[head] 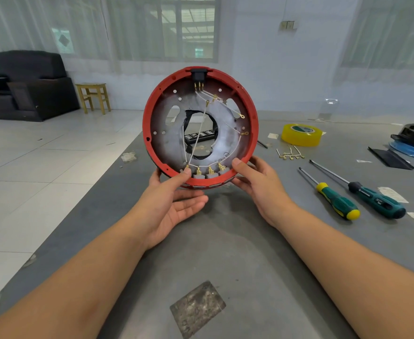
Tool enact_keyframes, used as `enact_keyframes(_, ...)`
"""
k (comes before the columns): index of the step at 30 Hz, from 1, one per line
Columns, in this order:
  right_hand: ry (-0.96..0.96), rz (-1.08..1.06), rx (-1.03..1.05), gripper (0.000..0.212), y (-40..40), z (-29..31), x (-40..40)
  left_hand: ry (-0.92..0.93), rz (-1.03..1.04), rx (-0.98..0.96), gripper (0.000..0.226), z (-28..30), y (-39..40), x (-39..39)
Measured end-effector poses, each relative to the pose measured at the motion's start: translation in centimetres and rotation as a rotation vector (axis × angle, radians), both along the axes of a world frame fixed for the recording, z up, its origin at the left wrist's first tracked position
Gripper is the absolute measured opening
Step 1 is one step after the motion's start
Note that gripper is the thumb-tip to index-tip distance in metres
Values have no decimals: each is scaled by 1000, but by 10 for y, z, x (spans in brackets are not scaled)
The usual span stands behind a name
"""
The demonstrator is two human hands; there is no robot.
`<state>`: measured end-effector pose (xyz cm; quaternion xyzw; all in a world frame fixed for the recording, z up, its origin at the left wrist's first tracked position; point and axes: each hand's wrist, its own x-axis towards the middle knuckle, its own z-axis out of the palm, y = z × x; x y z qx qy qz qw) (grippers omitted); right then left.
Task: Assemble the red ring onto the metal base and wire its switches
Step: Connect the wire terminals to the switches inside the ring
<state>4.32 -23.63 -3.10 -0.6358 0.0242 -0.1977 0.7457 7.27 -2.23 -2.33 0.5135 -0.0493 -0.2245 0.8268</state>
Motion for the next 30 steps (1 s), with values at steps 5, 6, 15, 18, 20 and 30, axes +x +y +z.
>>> enact_keyframes(5, -9, 24, -29, 44, 2, 0, 0, 7, -39, -8, 60, -1, 1, -2)
enact_keyframes(6, -10, 26, -23, 44, 2, 0, 0, 22, -62, -9, 56, -1, 1, -2)
enact_keyframes(15, -6, 33, -63, 42, 3, -2, 1, 108, -168, -25, 53, -3, 6, 3)
enact_keyframes(18, -6, 46, -33, 42, 2, -2, 1, 128, -168, -19, 57, -2, 7, 4)
enact_keyframes(20, -6, 44, -11, 44, 2, -2, 2, 136, -155, -11, 58, -2, 6, 4)
enact_keyframes(30, 11, 63, -11, 52, 3, -2, 2, 165, -159, 30, 46, 4, 9, 4)
